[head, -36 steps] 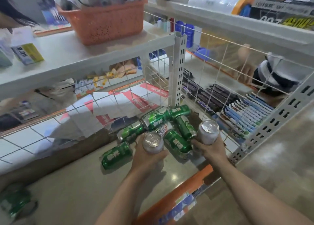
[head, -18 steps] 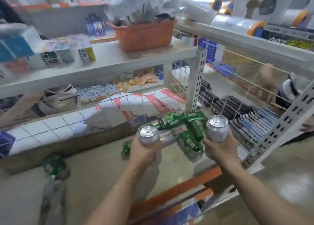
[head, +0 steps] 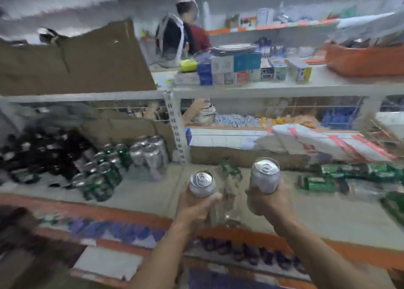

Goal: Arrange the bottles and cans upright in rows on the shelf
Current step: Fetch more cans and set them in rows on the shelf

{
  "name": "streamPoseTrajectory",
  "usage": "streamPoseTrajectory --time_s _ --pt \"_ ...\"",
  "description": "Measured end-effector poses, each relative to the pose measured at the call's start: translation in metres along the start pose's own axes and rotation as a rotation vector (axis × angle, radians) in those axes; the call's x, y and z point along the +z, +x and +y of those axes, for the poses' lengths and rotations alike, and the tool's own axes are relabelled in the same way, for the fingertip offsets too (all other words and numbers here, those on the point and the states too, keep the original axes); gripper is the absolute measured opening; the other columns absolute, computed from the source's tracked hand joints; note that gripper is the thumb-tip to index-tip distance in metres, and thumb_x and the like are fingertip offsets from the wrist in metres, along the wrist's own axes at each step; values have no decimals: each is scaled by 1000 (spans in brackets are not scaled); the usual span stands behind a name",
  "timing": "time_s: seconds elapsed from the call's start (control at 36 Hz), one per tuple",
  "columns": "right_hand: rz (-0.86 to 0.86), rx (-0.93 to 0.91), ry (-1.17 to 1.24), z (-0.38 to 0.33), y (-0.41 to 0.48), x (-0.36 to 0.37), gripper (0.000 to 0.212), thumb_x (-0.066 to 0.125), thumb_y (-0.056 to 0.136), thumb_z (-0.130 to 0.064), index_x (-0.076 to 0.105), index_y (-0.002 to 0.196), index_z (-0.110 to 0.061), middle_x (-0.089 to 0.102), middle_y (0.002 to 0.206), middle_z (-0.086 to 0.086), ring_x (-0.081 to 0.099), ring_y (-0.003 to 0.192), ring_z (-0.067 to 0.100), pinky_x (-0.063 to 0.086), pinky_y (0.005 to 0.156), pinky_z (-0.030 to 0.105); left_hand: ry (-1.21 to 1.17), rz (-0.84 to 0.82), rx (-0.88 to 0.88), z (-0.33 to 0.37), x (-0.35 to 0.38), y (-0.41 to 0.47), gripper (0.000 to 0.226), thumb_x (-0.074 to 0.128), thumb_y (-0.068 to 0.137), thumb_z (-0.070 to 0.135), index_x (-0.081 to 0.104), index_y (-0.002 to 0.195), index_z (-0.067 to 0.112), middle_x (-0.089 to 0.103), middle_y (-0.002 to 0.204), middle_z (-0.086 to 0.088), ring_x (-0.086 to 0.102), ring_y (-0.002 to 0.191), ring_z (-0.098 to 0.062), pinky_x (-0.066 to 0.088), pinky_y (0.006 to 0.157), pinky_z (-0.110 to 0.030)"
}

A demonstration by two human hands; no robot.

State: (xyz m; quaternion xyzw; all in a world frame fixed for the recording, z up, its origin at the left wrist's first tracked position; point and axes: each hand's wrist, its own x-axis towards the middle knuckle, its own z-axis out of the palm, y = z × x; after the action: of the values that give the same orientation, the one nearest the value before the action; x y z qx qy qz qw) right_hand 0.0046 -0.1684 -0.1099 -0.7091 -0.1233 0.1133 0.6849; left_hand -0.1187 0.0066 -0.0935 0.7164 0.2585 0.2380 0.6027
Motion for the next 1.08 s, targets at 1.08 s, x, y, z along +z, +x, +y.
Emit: streamPoseTrajectory --time_s 1.08 --pt "-375 236 -150 58 88 333 40 89 63 2 70 96 -10 76 75 7 68 63 17 56 58 34 -6 161 -352 -108 -245 191 54 92 62 2 68 108 20 77 94 -1 72 90 -21 56 79 -34"
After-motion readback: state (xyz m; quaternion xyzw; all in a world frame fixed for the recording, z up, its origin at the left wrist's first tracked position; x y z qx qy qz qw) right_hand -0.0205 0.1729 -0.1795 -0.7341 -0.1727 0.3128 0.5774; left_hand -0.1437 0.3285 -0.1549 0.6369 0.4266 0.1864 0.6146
